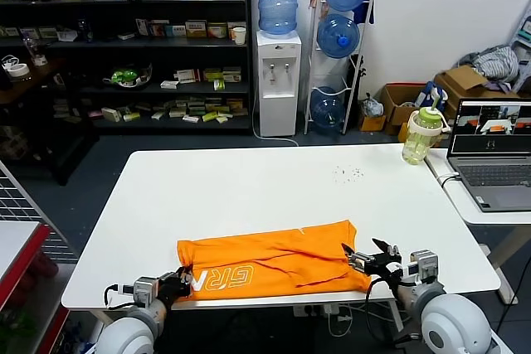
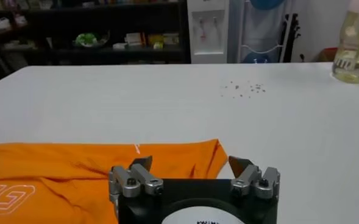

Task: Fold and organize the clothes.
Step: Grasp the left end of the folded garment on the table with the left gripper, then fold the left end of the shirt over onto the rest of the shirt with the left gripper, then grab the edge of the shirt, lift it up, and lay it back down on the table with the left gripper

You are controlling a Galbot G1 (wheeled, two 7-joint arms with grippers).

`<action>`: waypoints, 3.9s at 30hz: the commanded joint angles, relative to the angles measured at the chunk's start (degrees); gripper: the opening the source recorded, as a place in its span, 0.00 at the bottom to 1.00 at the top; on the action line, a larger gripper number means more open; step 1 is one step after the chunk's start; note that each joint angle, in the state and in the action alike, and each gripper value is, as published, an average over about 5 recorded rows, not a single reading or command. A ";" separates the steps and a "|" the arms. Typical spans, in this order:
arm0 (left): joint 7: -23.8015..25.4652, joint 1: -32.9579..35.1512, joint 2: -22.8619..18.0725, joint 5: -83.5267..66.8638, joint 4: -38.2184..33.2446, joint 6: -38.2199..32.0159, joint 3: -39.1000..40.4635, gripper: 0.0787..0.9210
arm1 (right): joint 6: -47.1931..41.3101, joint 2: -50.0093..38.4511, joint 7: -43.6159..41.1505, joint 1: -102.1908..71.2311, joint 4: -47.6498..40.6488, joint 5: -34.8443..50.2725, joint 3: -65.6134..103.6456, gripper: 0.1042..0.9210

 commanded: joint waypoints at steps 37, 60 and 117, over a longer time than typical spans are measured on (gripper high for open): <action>-3.55 4.30 21.38 -15.48 -9.41 4.41 -13.60 0.05 | 0.83 5.24 -0.53 4.92 -3.78 -4.45 -6.64 0.88; -13.80 -17.03 -2.09 -19.82 -10.73 8.13 10.42 0.05 | -0.57 6.93 1.29 3.41 -4.39 -5.10 -6.68 0.88; 24.11 -9.61 14.47 -17.02 11.21 9.47 -3.95 0.88 | 0.11 6.36 0.38 1.94 -4.39 -5.02 -5.32 0.88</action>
